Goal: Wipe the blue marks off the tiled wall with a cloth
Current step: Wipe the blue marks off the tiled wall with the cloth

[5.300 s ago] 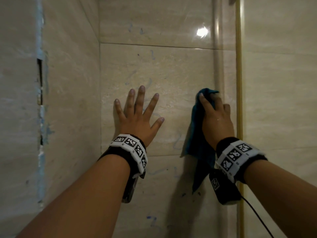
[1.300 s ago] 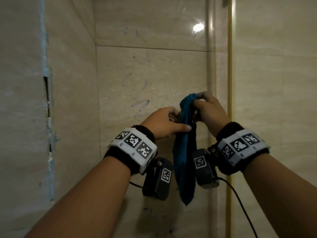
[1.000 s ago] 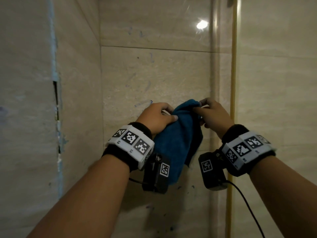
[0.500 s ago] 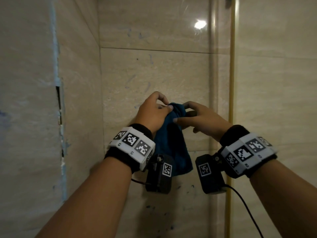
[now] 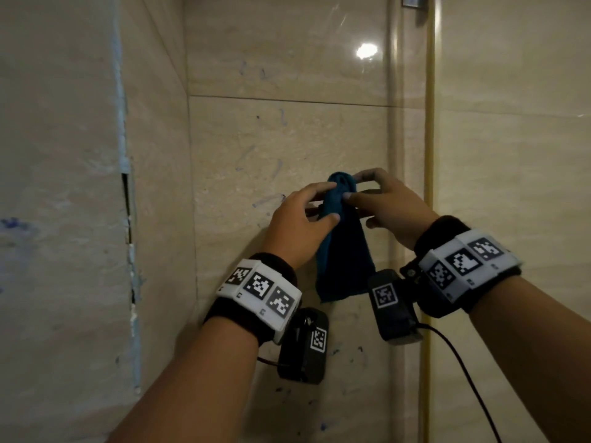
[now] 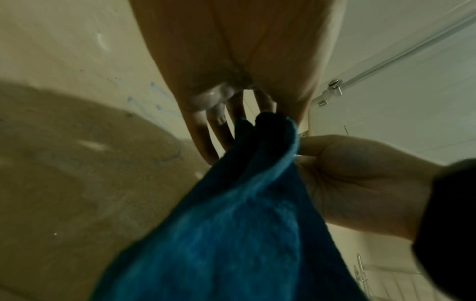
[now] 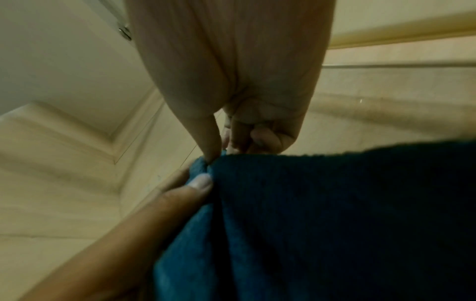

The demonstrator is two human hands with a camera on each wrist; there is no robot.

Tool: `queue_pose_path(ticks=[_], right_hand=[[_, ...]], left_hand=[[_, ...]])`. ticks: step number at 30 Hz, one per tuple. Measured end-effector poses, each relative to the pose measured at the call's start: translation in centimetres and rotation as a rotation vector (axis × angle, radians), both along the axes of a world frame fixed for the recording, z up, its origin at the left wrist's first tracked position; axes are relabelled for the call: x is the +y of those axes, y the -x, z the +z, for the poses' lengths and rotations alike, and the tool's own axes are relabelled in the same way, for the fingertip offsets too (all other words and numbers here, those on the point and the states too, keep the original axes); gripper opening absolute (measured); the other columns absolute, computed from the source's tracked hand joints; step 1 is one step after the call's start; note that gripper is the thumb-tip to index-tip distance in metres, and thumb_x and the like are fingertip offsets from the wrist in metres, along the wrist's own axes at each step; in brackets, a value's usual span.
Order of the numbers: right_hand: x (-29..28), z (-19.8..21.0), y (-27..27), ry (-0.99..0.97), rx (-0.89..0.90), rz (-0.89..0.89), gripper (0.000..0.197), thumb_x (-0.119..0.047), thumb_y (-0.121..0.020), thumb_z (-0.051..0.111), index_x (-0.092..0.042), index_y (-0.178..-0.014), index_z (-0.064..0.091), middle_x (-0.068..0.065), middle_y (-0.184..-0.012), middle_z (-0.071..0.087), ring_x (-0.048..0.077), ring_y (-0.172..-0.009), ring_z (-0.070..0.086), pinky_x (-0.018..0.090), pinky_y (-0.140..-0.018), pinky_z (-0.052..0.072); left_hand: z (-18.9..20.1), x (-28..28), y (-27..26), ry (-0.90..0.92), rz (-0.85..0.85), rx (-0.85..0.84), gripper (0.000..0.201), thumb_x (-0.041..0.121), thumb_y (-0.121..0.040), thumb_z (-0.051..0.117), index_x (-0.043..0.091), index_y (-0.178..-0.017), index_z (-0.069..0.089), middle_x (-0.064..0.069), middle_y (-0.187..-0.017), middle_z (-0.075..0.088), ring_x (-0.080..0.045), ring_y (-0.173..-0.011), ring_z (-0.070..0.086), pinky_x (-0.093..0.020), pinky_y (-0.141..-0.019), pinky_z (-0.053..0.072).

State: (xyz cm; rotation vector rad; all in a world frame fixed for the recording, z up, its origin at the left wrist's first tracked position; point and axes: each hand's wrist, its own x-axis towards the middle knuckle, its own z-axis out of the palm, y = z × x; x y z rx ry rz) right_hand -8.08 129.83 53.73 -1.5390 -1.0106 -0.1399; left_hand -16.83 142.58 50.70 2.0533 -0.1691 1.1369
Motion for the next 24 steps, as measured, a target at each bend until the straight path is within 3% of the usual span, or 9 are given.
queue_pose_path(ticks=[3, 7, 12, 15, 17, 19, 22, 24], right_hand=[[0.5, 0.3, 0.4, -0.024, 0.084, 0.028, 0.011, -0.018, -0.096, 0.055, -0.014, -0.103, 0.046, 0.006, -0.085, 0.059, 0.016, -0.072, 0.053, 0.025, -0.055, 0.036], [1.1, 0.6, 1.0, -0.089, 0.172, 0.177, 0.008, -0.016, -0.099, 0.047, -0.009, -0.103, 0.051, 0.002, -0.080, 0.057, 0.013, -0.068, 0.055, 0.024, -0.059, 0.044], [1.2, 1.3, 1.4, -0.117, 0.218, 0.288, 0.009, -0.014, -0.094, 0.056, -0.010, -0.101, 0.055, 0.004, -0.086, 0.061, 0.016, -0.068, 0.059, 0.023, -0.058, 0.048], [1.0, 1.6, 1.0, 0.012, 0.097, 0.121, 0.012, -0.021, -0.090, 0.060, -0.018, -0.102, 0.064, -0.002, -0.096, 0.065, 0.012, -0.083, 0.056, 0.025, -0.067, 0.043], [0.8, 1.7, 0.5, 0.054, 0.029, 0.034, 0.020, -0.025, -0.089, 0.062, -0.020, -0.108, 0.067, -0.005, -0.102, 0.064, 0.011, -0.088, 0.053, 0.027, -0.071, 0.040], [0.7, 1.8, 0.4, 0.067, 0.042, 0.084, 0.021, -0.022, -0.090, 0.061, -0.015, -0.110, 0.066, -0.001, -0.095, 0.065, 0.012, -0.080, 0.055, 0.026, -0.067, 0.042], [0.8, 2.0, 0.4, 0.055, 0.048, 0.101, 0.019, -0.013, -0.092, 0.058, -0.007, -0.110, 0.062, 0.006, -0.090, 0.063, 0.016, -0.075, 0.057, 0.025, -0.063, 0.047], [0.9, 2.2, 0.3, 0.029, 0.041, 0.100, 0.014, -0.008, -0.093, 0.055, -0.007, -0.107, 0.059, 0.011, -0.091, 0.060, 0.018, -0.075, 0.056, 0.025, -0.065, 0.049]], left_hand=[[0.1, -0.2, -0.1, -0.057, 0.007, -0.008, 0.050, 0.017, -0.091, 0.063, 0.028, -0.138, 0.049, 0.001, -0.138, 0.049, -0.012, -0.123, 0.049, -0.028, -0.102, 0.043], [0.7, -0.2, -0.1, -0.109, 0.081, -0.080, 0.053, 0.013, -0.092, 0.062, 0.028, -0.140, 0.046, 0.000, -0.134, 0.048, -0.011, -0.121, 0.046, -0.015, -0.098, 0.036], [1.2, 0.3, 0.1, -0.107, 0.162, -0.163, 0.053, 0.002, -0.089, 0.060, 0.028, -0.135, 0.053, -0.001, -0.133, 0.056, -0.014, -0.121, 0.051, -0.026, -0.103, 0.042], [1.6, 1.0, -0.1, -0.062, 0.230, -0.186, 0.048, 0.009, -0.090, 0.061, 0.035, -0.130, 0.058, -0.001, -0.128, 0.059, -0.014, -0.118, 0.054, -0.035, -0.101, 0.047], [1.8, 0.8, 0.0, 0.009, 0.172, -0.196, 0.044, 0.007, -0.090, 0.061, 0.032, -0.127, 0.061, 0.002, -0.126, 0.062, -0.006, -0.112, 0.057, -0.028, -0.098, 0.049], [2.0, 0.4, 0.1, 0.056, 0.106, -0.192, 0.042, 0.005, -0.090, 0.062, 0.031, -0.122, 0.061, 0.004, -0.117, 0.067, -0.001, -0.101, 0.061, -0.019, -0.088, 0.052], [2.0, -0.1, 0.4, 0.060, 0.080, -0.193, 0.031, 0.008, -0.091, 0.060, 0.031, -0.113, 0.057, 0.011, -0.098, 0.071, -0.002, -0.081, 0.066, -0.017, -0.069, 0.055], [2.1, -0.3, 0.7, 0.086, 0.061, -0.202, 0.025, 0.008, -0.093, 0.053, 0.027, -0.109, 0.057, 0.017, -0.094, 0.066, -0.002, -0.081, 0.064, -0.017, -0.067, 0.053]])
